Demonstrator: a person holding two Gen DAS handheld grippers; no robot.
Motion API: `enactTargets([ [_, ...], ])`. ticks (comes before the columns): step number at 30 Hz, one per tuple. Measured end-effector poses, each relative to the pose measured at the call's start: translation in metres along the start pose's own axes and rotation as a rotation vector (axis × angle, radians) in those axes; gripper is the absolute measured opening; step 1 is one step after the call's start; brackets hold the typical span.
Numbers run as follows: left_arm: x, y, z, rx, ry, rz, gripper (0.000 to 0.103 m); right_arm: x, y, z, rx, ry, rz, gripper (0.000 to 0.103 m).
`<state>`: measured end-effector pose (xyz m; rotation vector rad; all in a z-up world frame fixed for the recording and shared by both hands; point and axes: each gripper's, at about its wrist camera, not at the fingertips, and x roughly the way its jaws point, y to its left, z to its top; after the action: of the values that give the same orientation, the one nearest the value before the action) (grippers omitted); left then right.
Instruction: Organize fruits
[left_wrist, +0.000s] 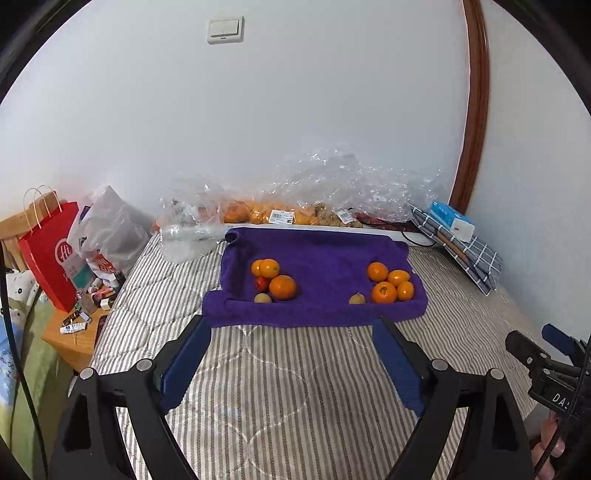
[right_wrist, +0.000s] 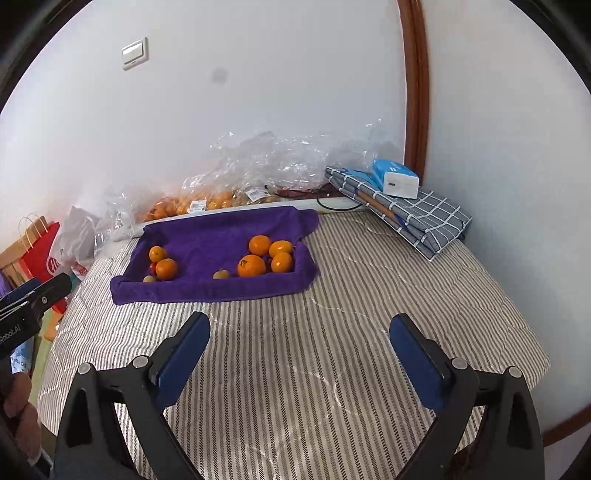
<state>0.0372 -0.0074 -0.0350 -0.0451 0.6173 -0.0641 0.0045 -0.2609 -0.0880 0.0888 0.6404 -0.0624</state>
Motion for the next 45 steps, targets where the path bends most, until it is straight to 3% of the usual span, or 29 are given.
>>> enactTargets([
  [45, -0.003, -0.003, -0.001, -0.003, -0.001, -0.02, 0.089, -0.01, 0.0, 0.004, -0.006, -0.023, -0.049, 0.097],
])
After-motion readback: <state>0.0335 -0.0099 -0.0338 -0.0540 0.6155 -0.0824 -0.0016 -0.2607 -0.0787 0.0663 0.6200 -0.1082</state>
